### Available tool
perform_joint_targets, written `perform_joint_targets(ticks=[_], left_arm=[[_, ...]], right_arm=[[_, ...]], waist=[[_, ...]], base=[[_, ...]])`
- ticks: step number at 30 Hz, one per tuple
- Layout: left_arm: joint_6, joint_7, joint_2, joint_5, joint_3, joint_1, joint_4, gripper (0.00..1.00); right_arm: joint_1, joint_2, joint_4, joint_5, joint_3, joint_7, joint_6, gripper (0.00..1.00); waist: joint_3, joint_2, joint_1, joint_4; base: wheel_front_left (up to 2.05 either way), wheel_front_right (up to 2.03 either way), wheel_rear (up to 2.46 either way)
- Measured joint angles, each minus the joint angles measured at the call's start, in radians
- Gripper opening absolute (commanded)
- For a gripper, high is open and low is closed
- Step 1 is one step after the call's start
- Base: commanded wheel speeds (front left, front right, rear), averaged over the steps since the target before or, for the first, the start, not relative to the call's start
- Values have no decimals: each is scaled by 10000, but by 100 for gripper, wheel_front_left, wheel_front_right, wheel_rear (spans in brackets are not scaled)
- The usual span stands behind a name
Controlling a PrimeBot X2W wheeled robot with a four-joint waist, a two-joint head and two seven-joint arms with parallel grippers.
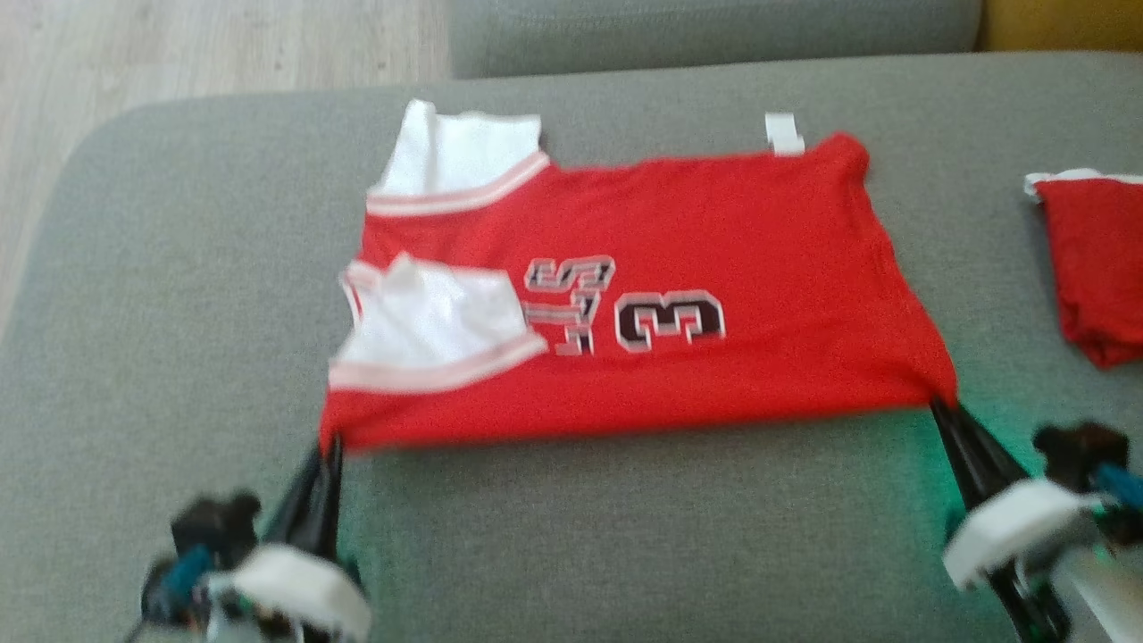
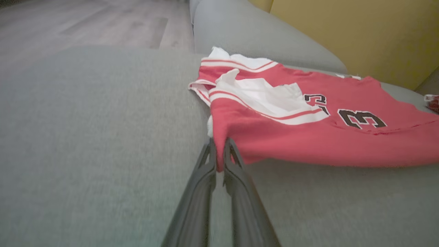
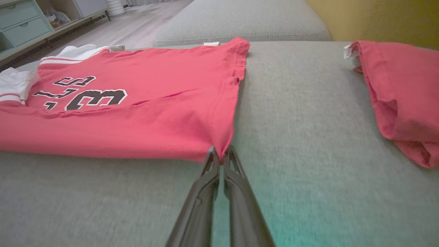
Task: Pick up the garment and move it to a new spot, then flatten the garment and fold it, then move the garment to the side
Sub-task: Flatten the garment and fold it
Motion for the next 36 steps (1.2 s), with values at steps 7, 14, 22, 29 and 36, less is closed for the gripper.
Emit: perform_joint_targets(ticks=[7, 14, 22, 29, 36], left_arm=[[309, 727, 447, -405, -422, 2203, -1310, 0], [650, 1304, 640, -746, -483, 3066, -2268, 0], [610, 1992, 1014, -734, -650, 2835, -2817, 100], [-25, 2991, 1563, -238, -497, -187, -3252, 100], [-1185, 4995, 1628, -267, -554, -3938, -1942, 100]], right_arm=[[1868, -654, -704, 138, -109, 2, 0, 0], [3153, -773, -1292, 489, -265, 288, 0, 68], [3259, -738, -1822, 65, -1039, 422, 0, 100], [3172, -499, -2579, -838, -1682, 364, 0, 100], [2273, -121, -3060, -1258, -1693, 288, 0, 100]], waist=[[-465, 0, -1, 4], [-705, 0, 0, 0], [-779, 0, 0, -219], [-244, 0, 3, -537], [612, 0, 4, -999]], base=[[0, 0, 0], [0, 0, 0], [0, 0, 0], [0, 0, 0], [0, 0, 0]])
